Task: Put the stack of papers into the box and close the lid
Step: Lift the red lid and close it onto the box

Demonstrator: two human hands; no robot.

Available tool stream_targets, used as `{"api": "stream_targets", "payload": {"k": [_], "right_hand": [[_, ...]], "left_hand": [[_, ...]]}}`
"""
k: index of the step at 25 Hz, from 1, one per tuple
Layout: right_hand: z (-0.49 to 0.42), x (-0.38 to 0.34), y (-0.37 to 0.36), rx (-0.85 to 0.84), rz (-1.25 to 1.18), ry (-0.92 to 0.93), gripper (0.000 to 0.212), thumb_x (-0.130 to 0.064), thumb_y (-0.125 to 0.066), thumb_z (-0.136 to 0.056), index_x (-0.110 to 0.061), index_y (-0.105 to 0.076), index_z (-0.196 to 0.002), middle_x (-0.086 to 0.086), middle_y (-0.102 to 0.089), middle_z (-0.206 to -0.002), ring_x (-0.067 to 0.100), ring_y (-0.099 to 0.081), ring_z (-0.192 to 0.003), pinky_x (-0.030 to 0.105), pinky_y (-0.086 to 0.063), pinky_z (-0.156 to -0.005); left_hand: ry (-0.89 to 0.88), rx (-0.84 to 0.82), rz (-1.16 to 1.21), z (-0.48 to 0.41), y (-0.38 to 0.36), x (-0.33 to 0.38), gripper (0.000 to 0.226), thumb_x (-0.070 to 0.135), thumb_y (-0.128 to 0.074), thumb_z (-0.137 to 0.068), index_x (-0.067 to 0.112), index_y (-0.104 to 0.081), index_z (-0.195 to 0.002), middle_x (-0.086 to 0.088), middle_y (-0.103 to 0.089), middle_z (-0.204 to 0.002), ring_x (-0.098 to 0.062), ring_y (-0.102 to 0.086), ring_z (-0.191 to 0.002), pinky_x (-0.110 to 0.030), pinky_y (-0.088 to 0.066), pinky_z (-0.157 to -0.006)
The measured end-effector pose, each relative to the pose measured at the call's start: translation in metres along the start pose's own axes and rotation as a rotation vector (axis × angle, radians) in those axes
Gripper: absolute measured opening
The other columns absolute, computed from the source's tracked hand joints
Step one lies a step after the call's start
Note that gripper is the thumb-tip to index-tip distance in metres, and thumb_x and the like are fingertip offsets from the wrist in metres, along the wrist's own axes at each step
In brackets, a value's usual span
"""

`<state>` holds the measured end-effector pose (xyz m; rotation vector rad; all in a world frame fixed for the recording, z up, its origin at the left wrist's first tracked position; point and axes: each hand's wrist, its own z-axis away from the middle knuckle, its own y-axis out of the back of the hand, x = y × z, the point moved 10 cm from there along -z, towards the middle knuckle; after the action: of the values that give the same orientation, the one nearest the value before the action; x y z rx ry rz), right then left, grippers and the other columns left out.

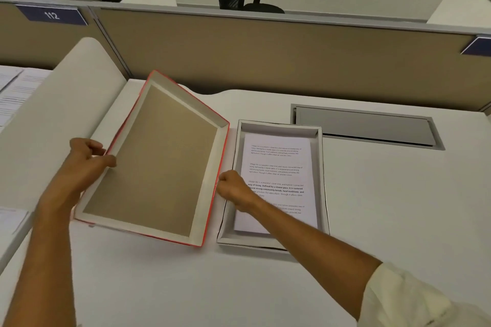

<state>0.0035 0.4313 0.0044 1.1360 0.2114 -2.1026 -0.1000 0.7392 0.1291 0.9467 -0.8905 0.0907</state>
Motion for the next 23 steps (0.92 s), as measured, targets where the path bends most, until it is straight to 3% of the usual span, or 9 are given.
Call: {"api": "stream_targets", "payload": {"k": [2,3,5,11,14,16,20,23], "right_hand": [[0.009,-0.033,0.006,-0.001,-0.12,0.091,0.016,0.004,-0.05,-0.083,-0.009,-0.059,-0.083,-0.001,-0.05,-0.074,0.018,-0.051,-0.073,0.031,-0.047,-0.064],[0.013,-0.052,0.006,-0.033,-0.198,0.142,0.017,0.002,-0.055,-0.085,-0.003,-0.064,-0.099,0.004,-0.059,-0.086,0.021,-0.059,-0.082,0.034,-0.055,-0.075],[0.025,-0.094,0.006,-0.095,-0.285,0.237,0.031,-0.009,-0.06,-0.09,0.006,-0.06,-0.118,0.012,-0.064,-0.102,0.023,-0.066,-0.097,0.037,-0.057,-0.091],[0.054,-0.17,-0.017,-0.235,-0.325,0.275,0.052,-0.035,-0.064,-0.09,0.008,-0.06,-0.117,0.024,-0.068,-0.114,0.034,-0.071,-0.099,0.039,-0.059,-0.086],[0.058,-0.181,-0.018,-0.213,-0.371,0.283,0.043,-0.024,-0.069,-0.088,0.004,-0.059,-0.119,0.022,-0.069,-0.115,0.035,-0.07,-0.1,0.036,-0.061,-0.077],[0.058,-0.177,-0.012,-0.149,-0.364,0.269,0.042,-0.012,-0.068,-0.088,0.003,-0.054,-0.125,0.022,-0.064,-0.123,0.038,-0.066,-0.108,0.038,-0.059,-0.079],[0.06,-0.164,0.008,-0.076,-0.371,0.231,0.039,-0.005,-0.066,-0.088,0.002,-0.054,-0.124,0.019,-0.063,-0.125,0.037,-0.065,-0.109,0.034,-0.06,-0.068],[0.067,-0.151,0.025,-0.057,-0.434,0.19,0.042,-0.003,-0.064,-0.089,0.002,-0.05,-0.128,0.019,-0.062,-0.127,0.037,-0.064,-0.111,0.045,-0.058,-0.085]], "left_hand": [[-0.063,0.028,-0.033,0.02,-0.005,0.022,0.041,0.018,-0.068,-0.084,0.024,-0.035,-0.108,0.003,-0.051,-0.091,-0.019,-0.054,-0.078,-0.036,-0.045,-0.065],[-0.103,0.044,-0.04,0.029,-0.008,0.033,0.042,0.018,-0.068,-0.084,0.024,-0.034,-0.107,0.001,-0.053,-0.093,-0.019,-0.055,-0.077,-0.035,-0.045,-0.064],[-0.188,0.077,-0.049,0.047,-0.012,0.054,0.045,0.015,-0.069,-0.082,0.023,-0.032,-0.106,-0.001,-0.055,-0.099,-0.019,-0.056,-0.077,-0.032,-0.045,-0.061],[-0.337,0.115,-0.169,0.087,-0.038,0.099,0.053,0.028,-0.074,-0.082,0.022,-0.028,-0.109,-0.008,-0.051,-0.104,-0.025,-0.059,-0.084,-0.032,-0.048,-0.068],[-0.379,0.112,-0.195,0.101,-0.053,0.114,0.058,0.025,-0.075,-0.082,0.015,-0.032,-0.119,-0.008,-0.048,-0.105,-0.024,-0.058,-0.086,-0.033,-0.049,-0.074],[-0.394,0.07,-0.178,0.108,-0.062,0.121,0.059,0.027,-0.076,-0.081,0.017,-0.031,-0.118,-0.006,-0.046,-0.105,-0.023,-0.058,-0.086,-0.032,-0.049,-0.073],[-0.301,-0.121,0.01,0.101,-0.066,0.111,0.064,0.058,-0.071,-0.075,0.026,-0.034,-0.116,0.003,-0.051,-0.113,-0.018,-0.059,-0.091,-0.031,-0.049,-0.072],[-0.259,-0.21,0.232,0.092,-0.076,0.099,0.069,0.068,-0.054,-0.078,0.017,-0.044,-0.122,-0.003,-0.06,-0.121,-0.027,-0.065,-0.105,-0.028,-0.052,-0.074]]}}
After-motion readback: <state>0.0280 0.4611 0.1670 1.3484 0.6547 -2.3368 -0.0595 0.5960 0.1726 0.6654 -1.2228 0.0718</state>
